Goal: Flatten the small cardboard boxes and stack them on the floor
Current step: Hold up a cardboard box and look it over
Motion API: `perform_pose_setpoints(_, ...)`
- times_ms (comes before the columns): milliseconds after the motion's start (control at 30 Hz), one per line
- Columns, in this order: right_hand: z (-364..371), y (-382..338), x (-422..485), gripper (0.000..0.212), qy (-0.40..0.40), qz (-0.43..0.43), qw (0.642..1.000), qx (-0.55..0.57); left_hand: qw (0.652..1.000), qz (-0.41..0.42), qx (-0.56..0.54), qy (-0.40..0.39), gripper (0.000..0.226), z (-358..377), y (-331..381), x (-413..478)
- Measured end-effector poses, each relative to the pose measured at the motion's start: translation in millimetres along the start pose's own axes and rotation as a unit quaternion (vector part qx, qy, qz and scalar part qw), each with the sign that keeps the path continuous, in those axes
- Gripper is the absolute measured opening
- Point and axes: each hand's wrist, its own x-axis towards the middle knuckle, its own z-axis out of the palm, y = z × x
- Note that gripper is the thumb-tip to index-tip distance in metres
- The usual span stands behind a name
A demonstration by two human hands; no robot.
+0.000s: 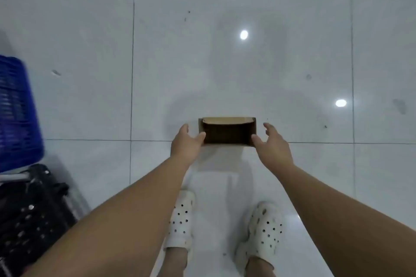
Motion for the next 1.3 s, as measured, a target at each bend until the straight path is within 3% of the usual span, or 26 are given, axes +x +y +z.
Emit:
perform_pose_setpoints(133, 21.8, 21.1, 26.5, 0.062, -0.054, 0.087, 0.989, 0.105, 0.995, -0.067, -0.06, -0.034, 0.061, 17.0, -14.0, 23.6)
perform_pose_setpoints(233, 38.0, 32.1, 34.3, 0.047, -0.067, 0.078, 0.987, 0.123, 0.986, -0.102, -0.114, -0.066, 0.024, 28.6, -22.7, 23.7)
perform_pose_setpoints(300, 43.7, 33.0, 33.1, 0.037, -0.056, 0.065, 0.989, 0.119, 0.983, -0.105, -0.129, -0.072, 0.012, 34.5, -23.5, 17.0)
perform_pose_setpoints(467, 40.1, 29.6, 16.4, 0.033, -0.044, 0.101, 0.989, 0.093, 0.976, -0.106, -0.185, -0.047, 0.022, 39.1, -14.6, -4.7)
perform_pose_setpoints(567, 22.9, 23.9, 4.1, 0.029, -0.037, 0.119, 0.989, 0.077, 0.978, -0.085, -0.192, -0.014, 0.001, 29.7, 7.4, -26.5)
perform_pose_setpoints(700, -14.1, -3.6, -15.6, 0.029, -0.022, 0.134, 0.984, 0.114, 0.984, -0.067, -0.165, 0.012, 0.017, 10.0, 41.3, -56.4)
perform_pose_setpoints(867, -77.8, -60.8, -37.6, 0.026, -0.006, 0.093, 0.986, 0.135, 0.979, -0.032, -0.201, 0.002, 0.035, -32.9, 94.8, -91.8)
perform_pose_setpoints(1100, -168.5, -148.0, -97.4, 0.029, 0.07, -0.023, 0.987, 0.14, 0.974, 0.034, -0.222, -0.012, 0.02, -95.5, 177.8, -153.6)
perform_pose_setpoints(1300, -240.2, -228.2, -166.6, 0.014, 0.095, -0.131, 0.97, 0.179, 0.965, 0.07, -0.253, 0.005, 0.035, -150.7, 241.8, -226.4)
